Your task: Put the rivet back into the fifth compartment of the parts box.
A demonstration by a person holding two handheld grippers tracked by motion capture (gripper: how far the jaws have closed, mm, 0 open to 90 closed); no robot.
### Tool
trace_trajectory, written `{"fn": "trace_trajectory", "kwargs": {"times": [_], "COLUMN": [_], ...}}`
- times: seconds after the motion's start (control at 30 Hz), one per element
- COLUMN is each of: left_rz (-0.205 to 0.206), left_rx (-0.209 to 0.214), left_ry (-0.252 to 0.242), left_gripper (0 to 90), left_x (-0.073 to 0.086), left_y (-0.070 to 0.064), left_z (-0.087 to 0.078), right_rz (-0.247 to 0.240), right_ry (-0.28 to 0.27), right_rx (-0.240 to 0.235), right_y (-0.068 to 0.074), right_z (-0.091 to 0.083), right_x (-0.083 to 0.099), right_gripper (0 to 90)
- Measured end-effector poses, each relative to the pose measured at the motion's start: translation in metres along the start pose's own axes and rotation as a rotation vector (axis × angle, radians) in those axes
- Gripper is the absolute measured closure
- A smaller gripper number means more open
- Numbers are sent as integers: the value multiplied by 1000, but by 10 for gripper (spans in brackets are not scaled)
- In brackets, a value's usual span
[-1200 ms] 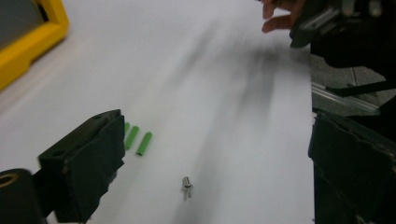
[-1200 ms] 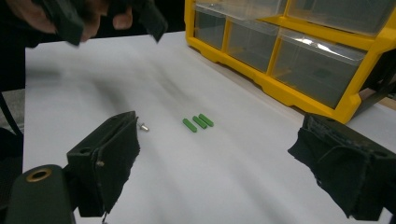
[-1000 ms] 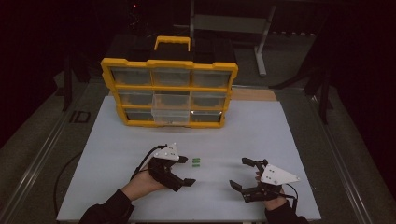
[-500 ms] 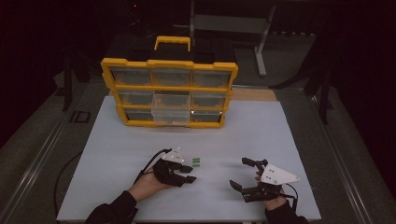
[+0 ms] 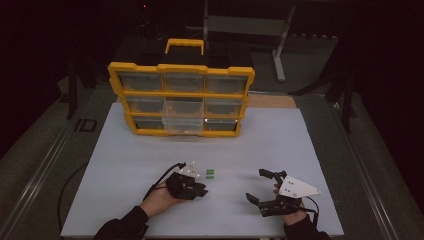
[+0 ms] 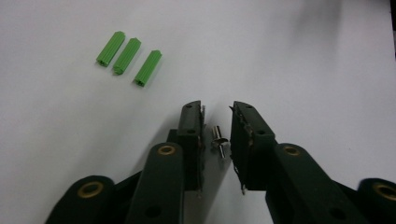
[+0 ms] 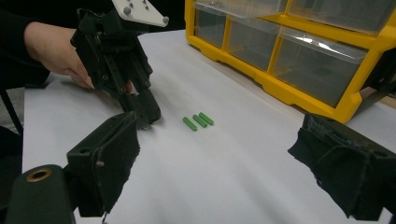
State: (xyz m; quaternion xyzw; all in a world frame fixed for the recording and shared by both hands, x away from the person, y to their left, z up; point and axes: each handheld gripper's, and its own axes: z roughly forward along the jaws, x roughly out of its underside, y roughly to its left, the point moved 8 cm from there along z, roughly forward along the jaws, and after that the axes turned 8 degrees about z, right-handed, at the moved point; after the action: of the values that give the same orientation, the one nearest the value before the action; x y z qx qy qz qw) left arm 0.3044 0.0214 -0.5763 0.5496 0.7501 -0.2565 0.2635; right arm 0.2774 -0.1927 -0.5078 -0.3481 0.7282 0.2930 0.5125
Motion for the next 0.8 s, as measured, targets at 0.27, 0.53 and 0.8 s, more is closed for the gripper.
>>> {"fn": "trace_trajectory", "kwargs": {"times": [0.27, 0.53, 0.8], "left_rz": [5, 20, 39], "left_rx": [-16, -8, 59], "left_ry": [25, 22, 0], "left_gripper": [806, 818, 819], "left_x": [0, 0, -9], "left_y": [-3, -3, -7], "left_z": [2, 1, -9], "right_rz": [1, 0, 3], "right_ry": [1, 1, -2], "right_rx": [-1, -1, 1], "right_y": [0, 0, 0], "right_z": [0, 0, 0], "right_x": [0, 0, 0], "right_gripper": [123, 123, 123]}}
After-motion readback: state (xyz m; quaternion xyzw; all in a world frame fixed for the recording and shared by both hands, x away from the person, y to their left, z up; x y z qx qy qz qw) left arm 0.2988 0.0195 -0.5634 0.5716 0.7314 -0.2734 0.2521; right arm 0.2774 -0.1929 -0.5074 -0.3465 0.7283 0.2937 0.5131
